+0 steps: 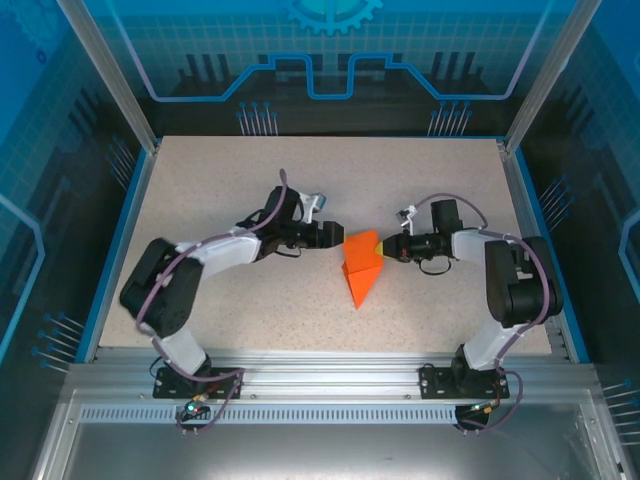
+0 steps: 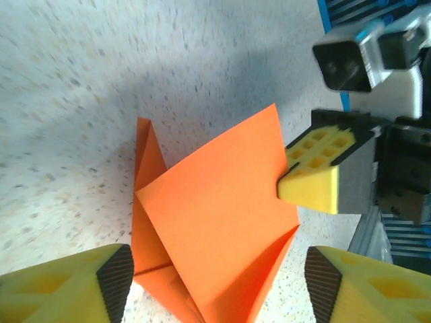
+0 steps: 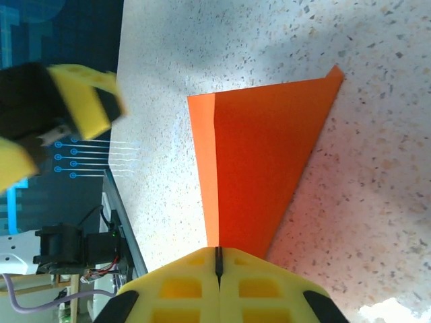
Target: Fold a paper plane with a square sheet of paper (fold left side to right side)
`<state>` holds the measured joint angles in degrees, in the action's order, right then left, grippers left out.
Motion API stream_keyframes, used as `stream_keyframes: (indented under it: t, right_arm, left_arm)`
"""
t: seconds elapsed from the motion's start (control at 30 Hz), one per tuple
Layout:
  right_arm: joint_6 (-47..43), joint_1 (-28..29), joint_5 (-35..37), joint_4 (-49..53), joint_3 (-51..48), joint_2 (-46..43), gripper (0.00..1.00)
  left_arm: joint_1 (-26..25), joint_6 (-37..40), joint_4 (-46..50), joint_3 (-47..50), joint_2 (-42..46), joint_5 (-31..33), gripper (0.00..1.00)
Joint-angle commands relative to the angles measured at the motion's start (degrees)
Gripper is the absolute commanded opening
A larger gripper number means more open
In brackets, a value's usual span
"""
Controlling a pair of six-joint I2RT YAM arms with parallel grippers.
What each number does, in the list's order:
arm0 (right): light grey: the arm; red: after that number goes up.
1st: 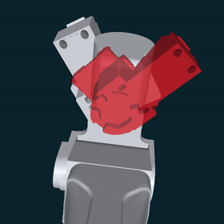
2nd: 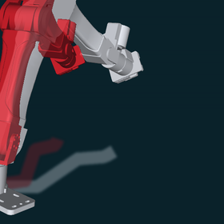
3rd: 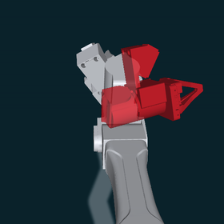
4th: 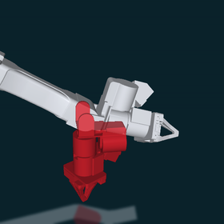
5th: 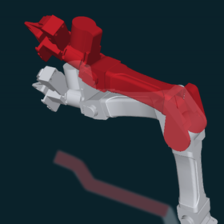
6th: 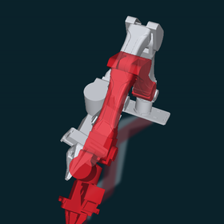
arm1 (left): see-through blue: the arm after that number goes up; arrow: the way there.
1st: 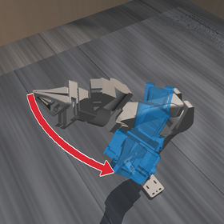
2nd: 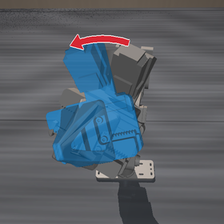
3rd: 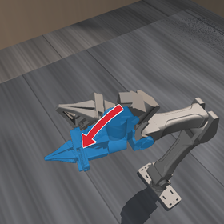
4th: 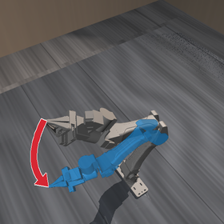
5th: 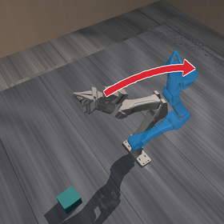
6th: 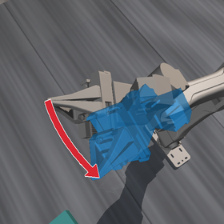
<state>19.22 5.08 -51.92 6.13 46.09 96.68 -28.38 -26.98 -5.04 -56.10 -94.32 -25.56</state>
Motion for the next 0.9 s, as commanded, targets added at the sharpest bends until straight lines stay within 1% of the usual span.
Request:
stream_keyframes:
  t: [0.0,0.07,0.17,0.23,0.33,0.4,0.53,0.73,0.87]
  right_arm:
    - [2.55,2.47,4.13,4.59,0.23,-2.18,0.00]
    - [4.31,3.46,6.05,5.22,0.33,-2.71,0.00]
    - [6.55,5.58,8.32,6.01,0.96,-3.26,0.00]
    - [7.84,7.00,10.21,7.08,1.74,-3.34,0.00]
    - [9.46,8.40,12.46,8.04,2.66,-3.02,0.00]
    - [10.79,8.81,13.23,8.52,3.26,-2.57,0.00]
    - [13.36,9.54,14.16,8.19,3.18,-2.36,0.00]
    - [14.23,10.61,15.54,8.39,3.48,-2.03,0.00]
    - [14.26,10.91,15.90,8.56,3.75,-1.78,0.00]
  left_arm:
    - [-2.84,6.34,10.63,2.33,8.22,9.70,0.74]
    - [-6.65,7.31,14.50,2.78,11.16,13.66,0.73]
    - [-13.44,5.89,17.48,3.56,12.70,17.70,0.71]
    - [-18.05,4.27,18.53,3.73,12.13,21.01,0.72]
    - [-22.64,2.39,19.22,3.23,9.20,24.73,0.73]
    - [-24.35,1.77,19.90,1.93,6.46,26.78,0.73]
    - [-27.75,2.31,24.63,-3.87,0.57,32.50,0.74]
    - [-31.64,2.70,31.80,-12.25,-6.93,40.78,0.74]
    - [-33.51,2.75,35.68,-16.57,-11.06,44.38,0.72]
